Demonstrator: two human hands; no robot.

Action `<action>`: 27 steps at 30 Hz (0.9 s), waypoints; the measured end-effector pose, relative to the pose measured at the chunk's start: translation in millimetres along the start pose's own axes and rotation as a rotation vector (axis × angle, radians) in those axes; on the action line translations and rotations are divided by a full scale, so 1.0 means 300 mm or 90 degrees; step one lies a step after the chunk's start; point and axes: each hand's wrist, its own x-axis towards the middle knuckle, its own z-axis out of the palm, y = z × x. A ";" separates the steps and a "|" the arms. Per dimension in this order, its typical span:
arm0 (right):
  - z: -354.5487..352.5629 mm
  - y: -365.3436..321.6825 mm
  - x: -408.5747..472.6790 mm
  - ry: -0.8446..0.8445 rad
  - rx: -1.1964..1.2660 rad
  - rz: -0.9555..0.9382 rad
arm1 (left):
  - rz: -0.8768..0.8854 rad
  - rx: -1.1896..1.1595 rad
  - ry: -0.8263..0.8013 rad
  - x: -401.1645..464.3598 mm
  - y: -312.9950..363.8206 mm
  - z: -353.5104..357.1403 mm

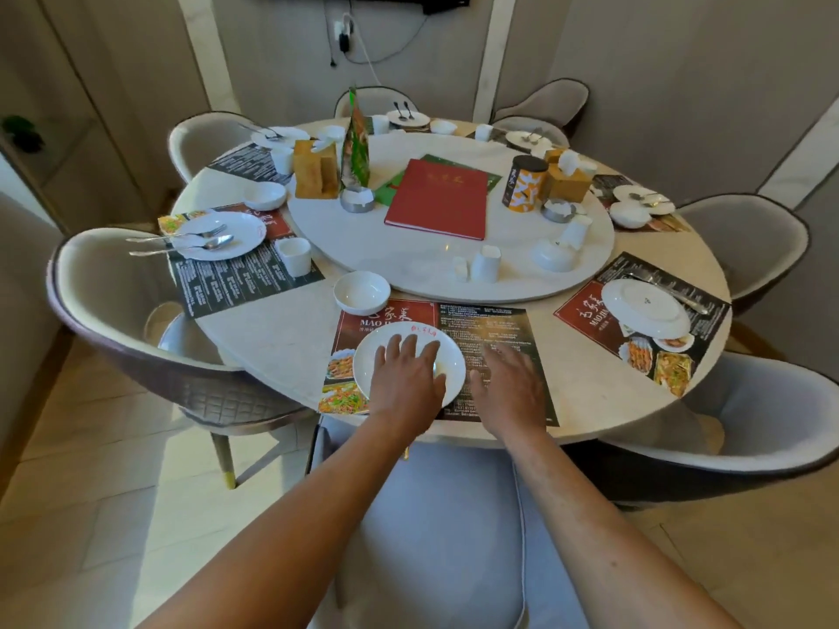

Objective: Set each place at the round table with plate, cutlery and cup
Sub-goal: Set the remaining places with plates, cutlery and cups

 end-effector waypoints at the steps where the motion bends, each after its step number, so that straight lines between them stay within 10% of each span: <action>1: -0.003 0.018 0.013 0.001 0.006 -0.011 | -0.010 0.004 -0.001 0.007 0.026 0.008; 27: -0.102 0.406 0.328 -0.086 0.093 -0.168 | -0.205 -0.022 0.109 0.246 0.486 0.059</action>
